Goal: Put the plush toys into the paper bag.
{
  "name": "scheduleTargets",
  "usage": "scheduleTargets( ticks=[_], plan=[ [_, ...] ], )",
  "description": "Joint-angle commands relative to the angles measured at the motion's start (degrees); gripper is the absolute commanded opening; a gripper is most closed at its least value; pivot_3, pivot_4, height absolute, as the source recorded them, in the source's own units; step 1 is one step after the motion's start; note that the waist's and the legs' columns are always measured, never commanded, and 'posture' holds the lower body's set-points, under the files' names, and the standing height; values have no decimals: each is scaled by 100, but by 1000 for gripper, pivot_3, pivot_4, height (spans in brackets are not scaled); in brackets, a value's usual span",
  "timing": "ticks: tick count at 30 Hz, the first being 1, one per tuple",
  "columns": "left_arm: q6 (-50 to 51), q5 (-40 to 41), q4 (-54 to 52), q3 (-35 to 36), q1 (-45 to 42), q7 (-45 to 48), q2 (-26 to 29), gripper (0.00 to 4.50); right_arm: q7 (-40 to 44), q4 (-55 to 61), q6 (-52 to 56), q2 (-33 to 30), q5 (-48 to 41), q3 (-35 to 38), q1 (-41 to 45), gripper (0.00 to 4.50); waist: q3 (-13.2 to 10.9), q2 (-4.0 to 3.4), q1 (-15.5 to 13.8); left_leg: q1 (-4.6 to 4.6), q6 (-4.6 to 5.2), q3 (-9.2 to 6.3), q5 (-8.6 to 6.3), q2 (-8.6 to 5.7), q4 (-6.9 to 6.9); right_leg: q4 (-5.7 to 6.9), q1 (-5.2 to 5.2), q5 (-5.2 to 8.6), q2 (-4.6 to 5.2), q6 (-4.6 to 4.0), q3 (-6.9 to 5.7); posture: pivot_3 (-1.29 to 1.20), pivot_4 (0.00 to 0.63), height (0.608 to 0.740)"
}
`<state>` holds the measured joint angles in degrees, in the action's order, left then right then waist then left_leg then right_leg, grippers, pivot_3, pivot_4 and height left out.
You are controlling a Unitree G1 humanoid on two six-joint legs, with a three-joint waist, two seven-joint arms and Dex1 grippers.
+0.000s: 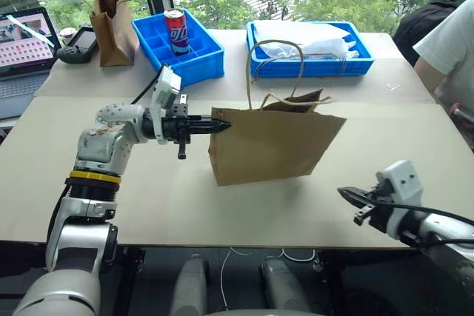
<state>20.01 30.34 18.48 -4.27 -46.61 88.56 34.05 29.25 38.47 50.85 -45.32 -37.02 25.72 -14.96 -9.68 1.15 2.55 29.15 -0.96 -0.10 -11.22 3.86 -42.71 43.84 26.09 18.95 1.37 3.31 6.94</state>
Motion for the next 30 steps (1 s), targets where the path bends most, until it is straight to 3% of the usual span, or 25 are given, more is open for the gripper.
scheduleTargets(
  ticks=[1, 7, 10, 19, 22, 30],
  plan=[
    [-551, 40, 269, -219, -191, 394, 172, 81, 126, 30, -147, -121, 40, 287, 89, 0, 0, 0, 4, -1, 0, 0, 0, 1, -1, 1, 0, 0, -1, 1, 0, 0, 150, 665],
    [-1596, -135, 1128, -656, -176, 394, 286, 81, 96, 54, -19, -136, -75, 182, 437, 0, -1, 1, -9, 2, 0, -1, 0, 0, -2, 0, -1, 1, 0, 3, 0, 0, 150, 665],
    [-1648, -252, 1275, -746, -89, 394, 318, 81, 125, 29, 29, -169, -115, 207, 525, 0, -1, 1, -15, 4, 0, -2, 0, 1, -2, -1, -1, 1, 0, 2, -1, 0, 150, 665],
    [-315, 106, 339, -365, 490, 362, 576, 81, 332, -200, -39, -317, -82, 265, 691, 0, 0, 1, -5, 2, 0, -2, 0, 1, -2, 2, -1, 1, 0, 2, -1, 0, 150, 665],
    [459, 358, 38, -164, 530, 256, 671, 746, 408, -310, -101, -359, -36, 157, 772, 0, -1, 1, -8, 1, 0, -2, 0, 2, -3, 3, -1, 2, 0, 3, -2, 0, 150, 665],
    [1432, 759, -536, 524, 573, 171, 1107, 3676, 1506, -1180, -617, -1031, 137, -161, 1345, 0, -1, 1, -6, 2, 0, -1, 0, 2, -2, 3, 2, 3, 0, 4, -2, 0, 150, 665]
  ],
)
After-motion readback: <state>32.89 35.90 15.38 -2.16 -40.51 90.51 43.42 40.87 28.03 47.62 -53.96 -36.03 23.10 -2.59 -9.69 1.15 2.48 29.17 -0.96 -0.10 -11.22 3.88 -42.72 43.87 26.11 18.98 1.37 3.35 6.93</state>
